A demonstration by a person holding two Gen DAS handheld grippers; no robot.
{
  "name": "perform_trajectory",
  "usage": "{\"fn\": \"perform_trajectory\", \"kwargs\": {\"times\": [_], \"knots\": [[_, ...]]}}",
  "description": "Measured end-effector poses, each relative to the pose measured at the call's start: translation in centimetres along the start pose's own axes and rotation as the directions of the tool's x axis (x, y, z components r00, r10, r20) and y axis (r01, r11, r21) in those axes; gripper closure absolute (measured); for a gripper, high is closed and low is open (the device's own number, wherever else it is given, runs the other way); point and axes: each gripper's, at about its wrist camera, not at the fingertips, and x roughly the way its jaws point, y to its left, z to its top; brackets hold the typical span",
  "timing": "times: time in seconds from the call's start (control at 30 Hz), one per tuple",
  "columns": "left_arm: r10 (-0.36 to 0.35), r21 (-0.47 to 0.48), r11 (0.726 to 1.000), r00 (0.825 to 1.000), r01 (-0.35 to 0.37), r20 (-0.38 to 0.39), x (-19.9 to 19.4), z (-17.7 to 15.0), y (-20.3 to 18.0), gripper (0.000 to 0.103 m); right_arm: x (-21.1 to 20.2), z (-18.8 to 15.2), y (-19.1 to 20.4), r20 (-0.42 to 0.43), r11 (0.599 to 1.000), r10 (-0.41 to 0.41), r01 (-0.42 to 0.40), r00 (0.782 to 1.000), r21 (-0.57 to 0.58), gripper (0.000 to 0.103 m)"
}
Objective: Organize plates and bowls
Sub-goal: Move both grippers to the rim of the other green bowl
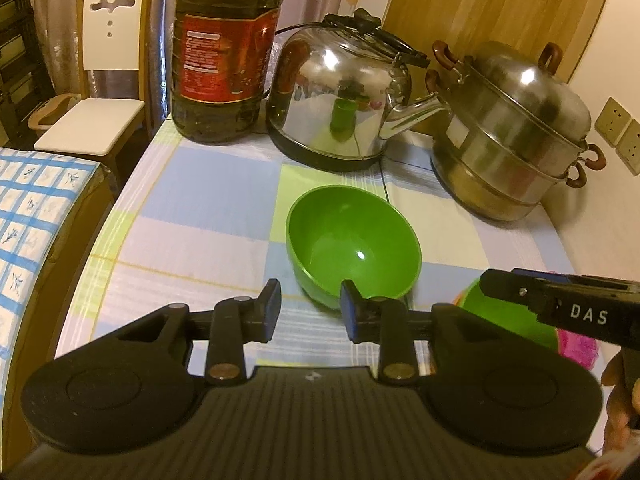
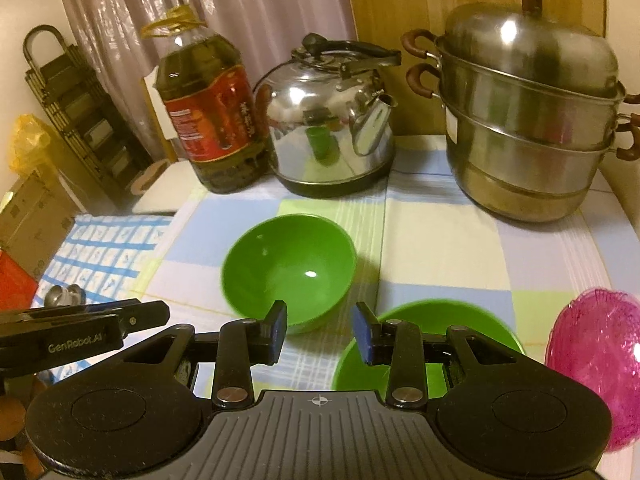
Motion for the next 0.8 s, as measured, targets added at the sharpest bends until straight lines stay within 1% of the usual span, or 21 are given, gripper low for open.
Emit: {"fn": "perform_trajectory", "kwargs": {"times": [0.23, 0.37, 0.53, 0.63, 0.8], "knots": [[-0.001, -0.028, 1.000, 1.000, 0.002, 0.022, 2.1, 1.8, 0.4, 0.075, 2.7, 1.8, -0.9, -0.036, 1.000, 0.010, -0.011, 0.999, -0.008, 0.066], [0.013, -0.011, 1.000, 0.999, -0.012, 0.035, 3.4, 2.2, 0.5, 0.074, 4.4, 2.6, -1.4, -0.053, 1.000, 0.012, -0.012, 0.999, 0.002, 0.066], [0.003, -0.036, 0.999, 1.000, -0.002, 0.028, 5.3, 2.4, 1.1, 0.074, 6.6, 3.0, -1.9, -0.087, 1.000, 0.014, -0.014, 0.996, 0.006, 0.066], [0.009, -0.030, 1.000, 1.000, -0.008, 0.030, 6.0, 2.4, 1.4, 0.074, 7.6, 3.1, -2.2, -0.099, 1.000, 0.018, -0.018, 0.995, 0.002, 0.066], [0.001, -0.045, 0.999, 1.000, 0.000, 0.004, 7.7, 2.4, 2.1, 0.074, 9.3, 3.4, -2.6, -0.114, 1.000, 0.021, -0.019, 0.993, 0.014, 0.066]]}}
